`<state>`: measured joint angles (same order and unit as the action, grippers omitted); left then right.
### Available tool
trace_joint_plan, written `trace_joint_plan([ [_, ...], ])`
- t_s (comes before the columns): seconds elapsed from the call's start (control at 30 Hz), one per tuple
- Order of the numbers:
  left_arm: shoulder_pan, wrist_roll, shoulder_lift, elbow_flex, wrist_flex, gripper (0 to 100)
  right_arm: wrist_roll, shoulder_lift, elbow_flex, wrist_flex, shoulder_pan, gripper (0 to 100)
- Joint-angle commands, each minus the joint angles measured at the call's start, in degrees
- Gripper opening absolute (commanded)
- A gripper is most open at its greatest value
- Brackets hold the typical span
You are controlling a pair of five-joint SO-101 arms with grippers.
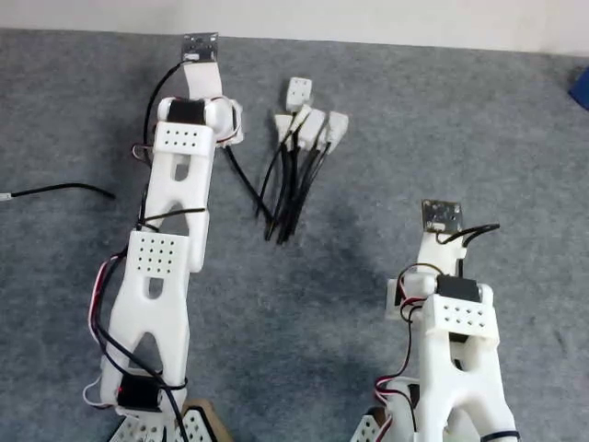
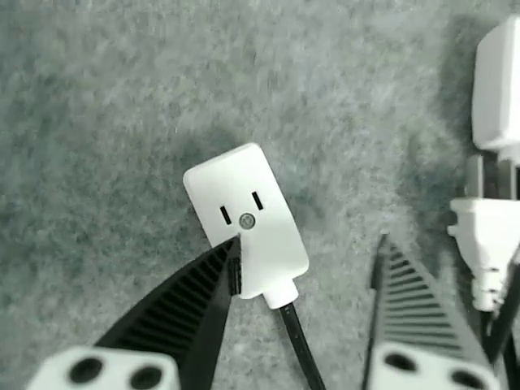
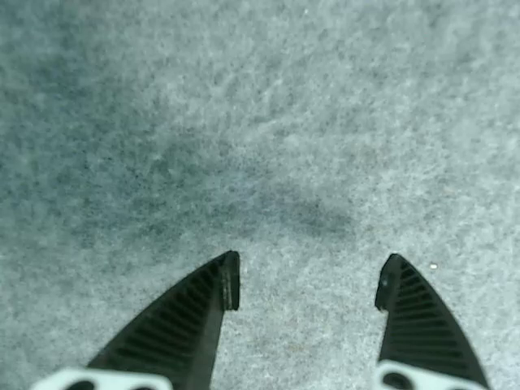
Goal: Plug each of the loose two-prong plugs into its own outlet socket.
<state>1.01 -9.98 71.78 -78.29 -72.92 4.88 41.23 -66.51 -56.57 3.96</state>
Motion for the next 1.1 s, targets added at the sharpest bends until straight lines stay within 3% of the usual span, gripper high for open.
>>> trace_joint_plan([
  [0.0, -1.01, 0.62, 1.19, -0.04, 3.43, 30, 0.79, -0.04, 0.40, 0.40, -0.66, 27.2],
  [0.27, 1.10, 0.62, 2.07, -0.04, 4.31, 21, 0.79, -0.04, 0.40, 0.40, -0.66, 27.2],
  [0.5, 4.97, 0.62, 2.15, -3.21, 2.99, 26, 0.79, -0.04, 0.40, 0.40, -0.66, 27.2],
  [0.9, 5.67, 0.70, 2.51, -3.03, 1.49, 25, 0.79, -0.04, 0.40, 0.31, -0.66, 27.2],
  [1.07, 5.32, 7.47, 2.51, -2.86, 1.32, 9, 0.79, -0.04, 0.40, 0.31, -0.66, 27.2],
])
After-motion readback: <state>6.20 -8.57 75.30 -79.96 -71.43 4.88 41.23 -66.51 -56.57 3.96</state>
